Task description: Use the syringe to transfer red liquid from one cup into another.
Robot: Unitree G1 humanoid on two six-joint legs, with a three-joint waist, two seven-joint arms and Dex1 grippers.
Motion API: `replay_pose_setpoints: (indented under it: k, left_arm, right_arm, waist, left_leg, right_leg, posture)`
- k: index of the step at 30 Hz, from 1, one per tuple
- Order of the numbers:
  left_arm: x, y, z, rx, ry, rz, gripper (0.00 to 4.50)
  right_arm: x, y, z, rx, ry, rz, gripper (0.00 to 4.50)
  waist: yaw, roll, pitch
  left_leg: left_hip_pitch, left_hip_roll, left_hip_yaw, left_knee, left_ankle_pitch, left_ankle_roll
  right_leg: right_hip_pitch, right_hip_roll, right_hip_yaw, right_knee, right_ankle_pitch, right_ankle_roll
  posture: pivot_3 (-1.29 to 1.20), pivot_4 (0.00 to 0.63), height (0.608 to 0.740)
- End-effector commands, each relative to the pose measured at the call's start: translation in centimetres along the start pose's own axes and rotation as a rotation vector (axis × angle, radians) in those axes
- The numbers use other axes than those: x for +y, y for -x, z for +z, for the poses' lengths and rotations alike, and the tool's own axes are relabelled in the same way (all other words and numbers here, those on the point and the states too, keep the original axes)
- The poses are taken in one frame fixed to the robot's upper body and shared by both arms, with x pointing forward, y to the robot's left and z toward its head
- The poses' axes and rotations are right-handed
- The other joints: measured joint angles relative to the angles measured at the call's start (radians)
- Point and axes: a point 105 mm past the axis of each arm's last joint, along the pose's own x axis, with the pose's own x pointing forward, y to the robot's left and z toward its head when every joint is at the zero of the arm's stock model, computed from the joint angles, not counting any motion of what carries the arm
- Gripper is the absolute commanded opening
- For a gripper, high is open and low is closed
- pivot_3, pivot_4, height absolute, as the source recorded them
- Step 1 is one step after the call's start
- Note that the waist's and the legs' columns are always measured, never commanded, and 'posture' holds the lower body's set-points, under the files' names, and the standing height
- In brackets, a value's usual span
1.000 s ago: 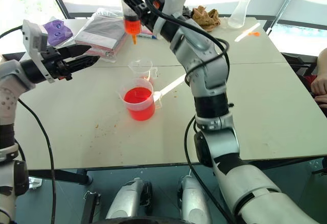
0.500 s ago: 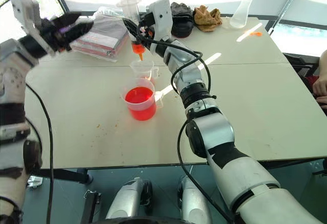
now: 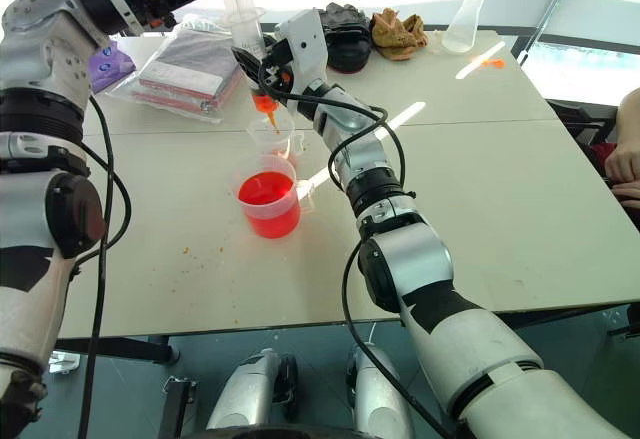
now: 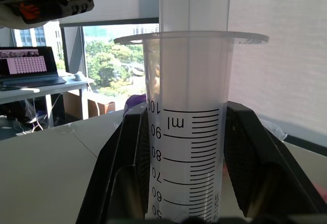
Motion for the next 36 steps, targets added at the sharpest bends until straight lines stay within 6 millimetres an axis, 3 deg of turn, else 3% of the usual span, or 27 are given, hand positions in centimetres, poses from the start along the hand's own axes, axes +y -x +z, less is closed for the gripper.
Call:
replay_pose_setpoints:
  k: [1, 6, 13, 36]
  left_arm:
    - [-0.6, -0.8, 0.1, 0.035, -0.06, -0.046, 2.58]
    - [-1.5, -0.7, -0.8, 0.107, -0.057, -0.135, 2.58]
    - [-2.5, -0.1, -2.8, 0.214, -0.069, -0.231, 2.58]
    - [-2.6, 0.8, -6.2, 0.307, -0.078, -0.206, 2.58]
  right_arm:
    - [1.1, -0.8, 2.1, -0.075, 0.077, 0.044, 1.46]
    - [1.7, -1.0, 1.8, -0.072, 0.102, 0.067, 1.46]
    - [2.2, -1.6, 2.8, -0.11, 0.084, 0.067, 1.46]
    - [2.3, -1.4, 3.8, -0.139, 0.072, 0.089, 1.46]
  waist:
    - [-0.002, 0.0, 0.0]
    - [-0.006, 0.0, 0.0]
    - [-0.007, 0.0, 0.0]
    - [-0.006, 0.0, 0.0]
  left_leg:
    - [0.0, 0.0, 0.0, 0.0, 0.0, 0.0]
    - [0.0, 0.0, -0.001, 0.0, 0.0, 0.001]
    - [0.0, 0.0, -0.002, 0.0, -0.001, 0.002]
    - [0.0, 0.0, -0.002, 0.0, -0.001, 0.002]
  right_leg:
    - [0.0, 0.0, 0.0, 0.0, 0.0, 0.0]
    - [0.0, 0.0, 0.0, 0.0, 0.0, 0.0]
    - [0.0, 0.0, 0.0, 0.0, 0.0, 0.0]
    - [0.0, 0.0, 0.0, 0.001, 0.0, 0.0]
  posture:
    - [0.0, 0.15, 0.74]
    - [0.0, 0.15, 0.74]
    - [0.0, 0.15, 0.74]
    - [0.0, 0.15, 0.74]
